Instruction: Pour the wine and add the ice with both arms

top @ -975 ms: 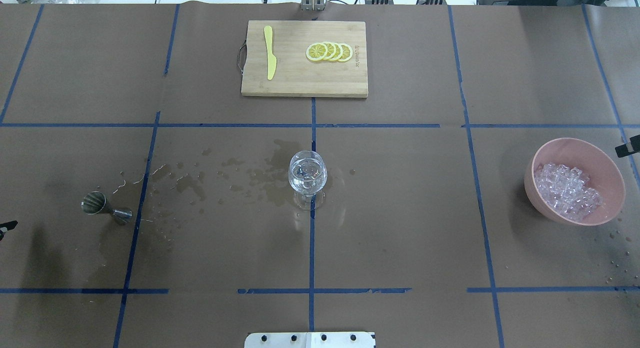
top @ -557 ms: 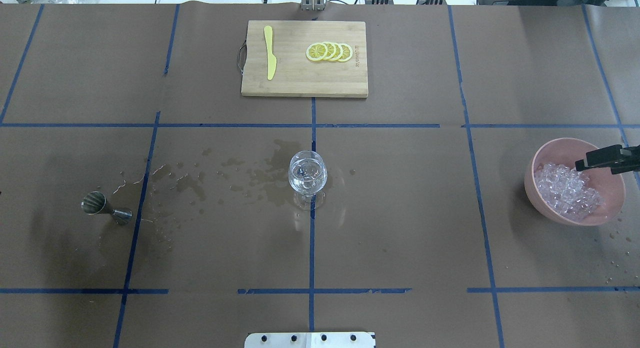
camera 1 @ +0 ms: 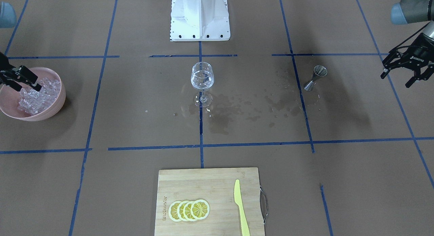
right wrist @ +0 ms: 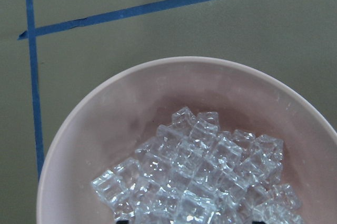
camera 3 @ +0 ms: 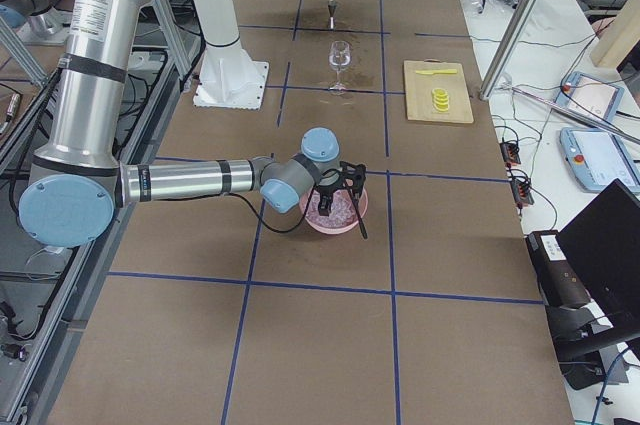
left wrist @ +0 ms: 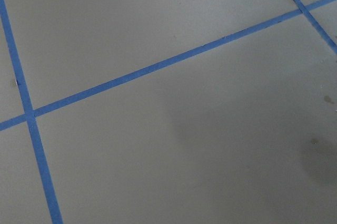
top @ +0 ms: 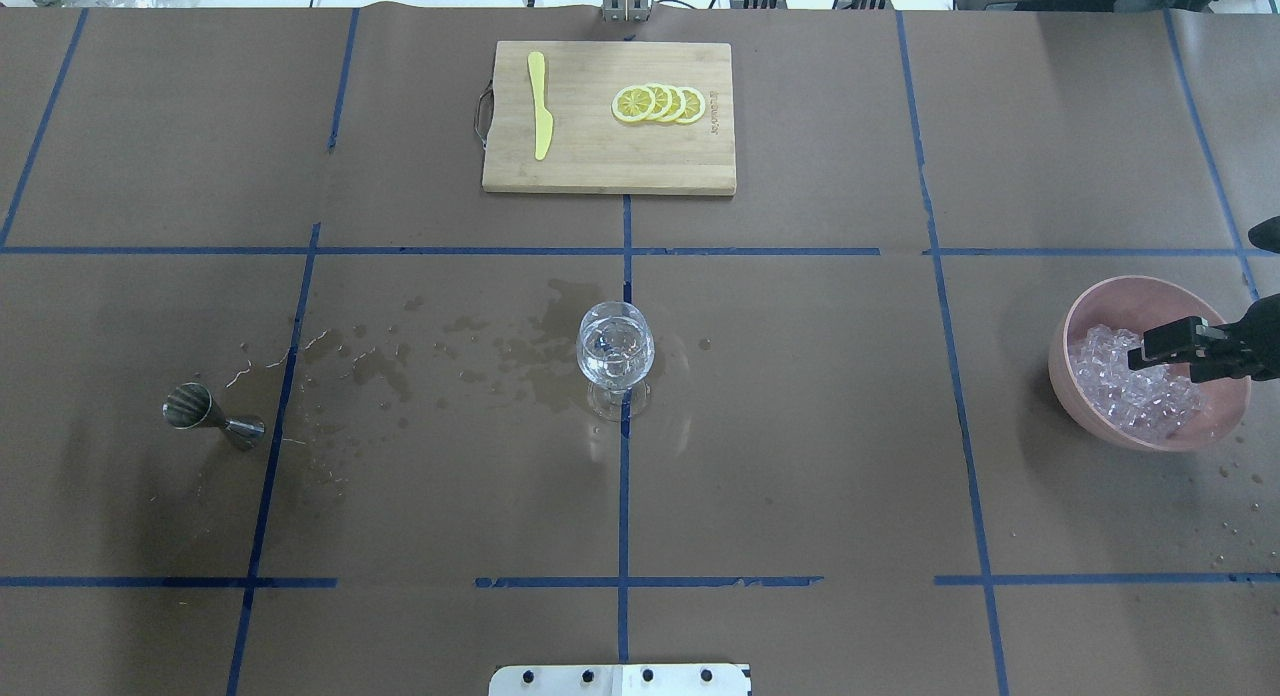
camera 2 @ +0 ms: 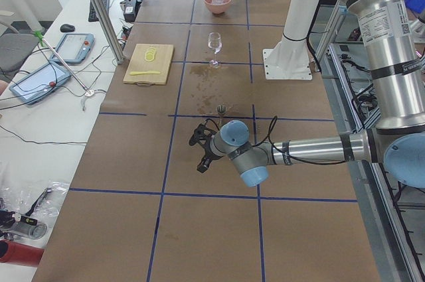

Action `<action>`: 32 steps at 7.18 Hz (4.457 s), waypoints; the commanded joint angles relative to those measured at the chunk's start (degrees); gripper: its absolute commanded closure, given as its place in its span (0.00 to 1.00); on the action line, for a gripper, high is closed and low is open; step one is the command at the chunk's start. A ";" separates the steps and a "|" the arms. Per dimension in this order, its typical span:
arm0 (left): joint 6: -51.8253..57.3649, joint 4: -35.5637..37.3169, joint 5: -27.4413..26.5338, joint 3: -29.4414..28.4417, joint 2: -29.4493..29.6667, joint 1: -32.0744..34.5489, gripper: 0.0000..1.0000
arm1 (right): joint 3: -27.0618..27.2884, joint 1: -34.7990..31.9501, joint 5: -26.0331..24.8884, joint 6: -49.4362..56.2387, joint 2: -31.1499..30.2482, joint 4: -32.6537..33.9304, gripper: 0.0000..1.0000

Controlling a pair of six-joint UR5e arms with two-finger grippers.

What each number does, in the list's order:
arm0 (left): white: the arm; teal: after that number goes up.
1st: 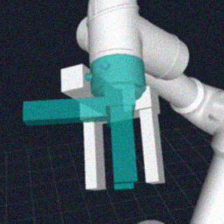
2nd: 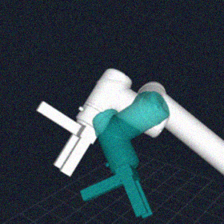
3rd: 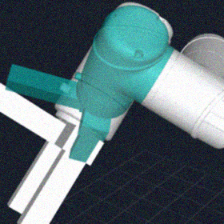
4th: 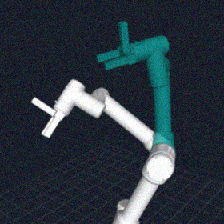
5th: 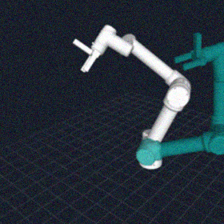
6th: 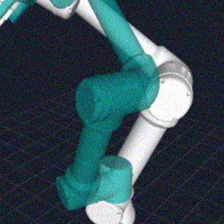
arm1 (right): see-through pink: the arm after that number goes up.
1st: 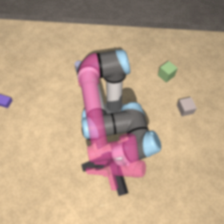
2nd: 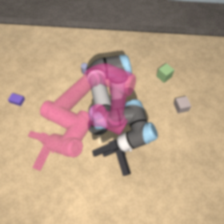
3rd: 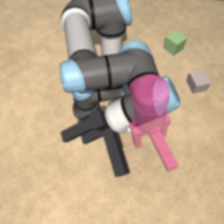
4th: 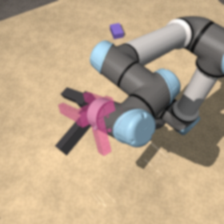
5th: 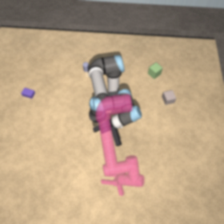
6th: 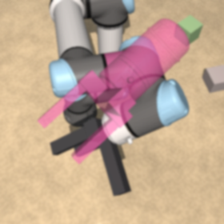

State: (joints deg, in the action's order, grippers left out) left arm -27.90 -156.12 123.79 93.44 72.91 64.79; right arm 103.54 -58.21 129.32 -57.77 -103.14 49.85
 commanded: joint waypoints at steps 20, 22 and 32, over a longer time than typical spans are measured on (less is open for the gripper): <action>-10.15 13.47 8.22 -1.07 11.99 0.51 0.00 | 16.00 30.81 -27.13 -37.04 46.51 43.74 1.00; -10.24 13.47 7.87 -1.16 12.08 0.68 0.00 | 14.94 34.99 -30.97 -39.00 48.47 43.93 1.00; -10.24 13.03 7.78 -1.16 11.82 0.77 0.00 | 6.86 31.93 -32.38 -39.09 57.09 43.93 1.00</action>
State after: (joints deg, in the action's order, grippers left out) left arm -38.14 -143.01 131.57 92.29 84.79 65.57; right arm 110.51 -25.96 96.94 -96.82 -46.11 93.86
